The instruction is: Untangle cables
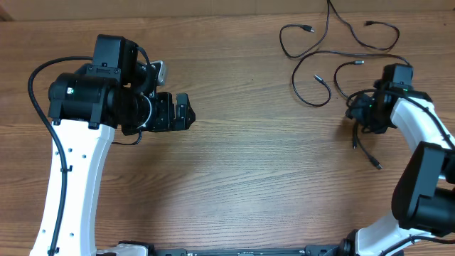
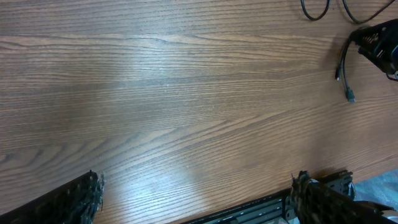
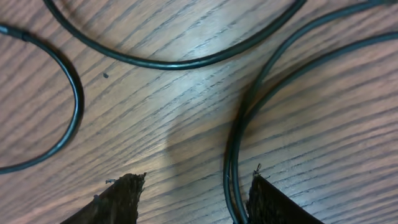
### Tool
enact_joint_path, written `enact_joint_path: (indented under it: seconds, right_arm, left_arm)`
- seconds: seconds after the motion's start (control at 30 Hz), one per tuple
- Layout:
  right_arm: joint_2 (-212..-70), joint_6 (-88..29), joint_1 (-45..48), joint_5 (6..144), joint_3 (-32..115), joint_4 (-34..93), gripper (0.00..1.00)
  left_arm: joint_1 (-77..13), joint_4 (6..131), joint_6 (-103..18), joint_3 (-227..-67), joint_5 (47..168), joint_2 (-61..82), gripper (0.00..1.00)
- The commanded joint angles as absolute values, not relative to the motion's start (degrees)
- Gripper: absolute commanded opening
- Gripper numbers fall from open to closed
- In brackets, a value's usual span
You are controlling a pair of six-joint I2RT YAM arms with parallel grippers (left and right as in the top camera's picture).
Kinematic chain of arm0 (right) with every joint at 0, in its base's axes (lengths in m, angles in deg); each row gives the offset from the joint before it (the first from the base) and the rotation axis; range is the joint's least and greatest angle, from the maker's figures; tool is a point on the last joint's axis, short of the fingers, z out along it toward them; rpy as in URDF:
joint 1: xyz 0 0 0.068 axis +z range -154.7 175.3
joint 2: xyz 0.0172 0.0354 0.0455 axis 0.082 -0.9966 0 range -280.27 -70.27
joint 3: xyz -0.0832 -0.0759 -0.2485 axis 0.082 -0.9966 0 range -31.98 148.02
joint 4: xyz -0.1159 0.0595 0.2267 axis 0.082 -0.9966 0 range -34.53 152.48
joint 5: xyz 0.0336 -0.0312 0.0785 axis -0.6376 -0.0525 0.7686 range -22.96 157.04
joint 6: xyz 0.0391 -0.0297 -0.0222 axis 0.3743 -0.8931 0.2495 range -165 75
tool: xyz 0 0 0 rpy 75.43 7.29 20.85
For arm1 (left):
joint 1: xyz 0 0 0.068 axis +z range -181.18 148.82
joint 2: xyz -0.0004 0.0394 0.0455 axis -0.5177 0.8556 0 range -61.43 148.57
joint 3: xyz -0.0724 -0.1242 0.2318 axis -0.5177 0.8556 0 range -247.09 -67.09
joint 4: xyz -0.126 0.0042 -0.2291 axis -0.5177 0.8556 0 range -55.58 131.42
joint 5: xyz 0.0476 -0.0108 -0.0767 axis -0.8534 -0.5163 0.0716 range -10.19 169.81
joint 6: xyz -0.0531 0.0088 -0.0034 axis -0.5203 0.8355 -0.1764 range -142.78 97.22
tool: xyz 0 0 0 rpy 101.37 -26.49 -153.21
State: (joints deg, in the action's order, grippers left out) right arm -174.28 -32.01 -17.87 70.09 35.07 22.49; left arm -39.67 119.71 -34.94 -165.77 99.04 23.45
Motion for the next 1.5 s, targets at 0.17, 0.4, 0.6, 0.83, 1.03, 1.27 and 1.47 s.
enact_joint_path:
  seconds: [0.17,0.4,0.6,0.83,1.03,1.27,1.47]
  right_arm:
    - [-176.62,-34.63,-17.3,63.91,34.65,21.61,0.51]
    - [-178.36,-34.63,-17.28,64.74,34.28,21.74,0.38]
    - [-178.87,-34.61,-17.59,64.54,34.28,21.7,0.33]
    - [-180.62,-34.61,-17.57,65.2,33.97,20.89,0.26]
    - [-180.64,-34.54,-17.57,65.22,34.19,19.62,0.04]
    - [-179.92,-32.84,-17.57,66.09,38.83,12.78,0.04]
    - [-177.25,-31.24,-17.57,68.56,44.09,4.72,0.04]
  left_arm:
    - [-39.45,119.52,-36.1,-166.6,97.22,22.84,1.0]
    - [-39.45,119.65,-36.08,-166.58,97.22,22.84,1.0]
    - [-39.45,119.84,-36.08,-166.58,97.22,22.84,0.99]
    - [-39.45,119.87,-36.08,-166.58,97.22,22.84,1.0]
    - [-39.45,119.89,-36.08,-166.58,97.22,22.84,1.0]
    - [-39.45,119.54,-36.1,-166.58,97.22,22.84,1.0]
    - [-39.45,119.47,-36.1,-166.58,97.22,22.84,1.0]
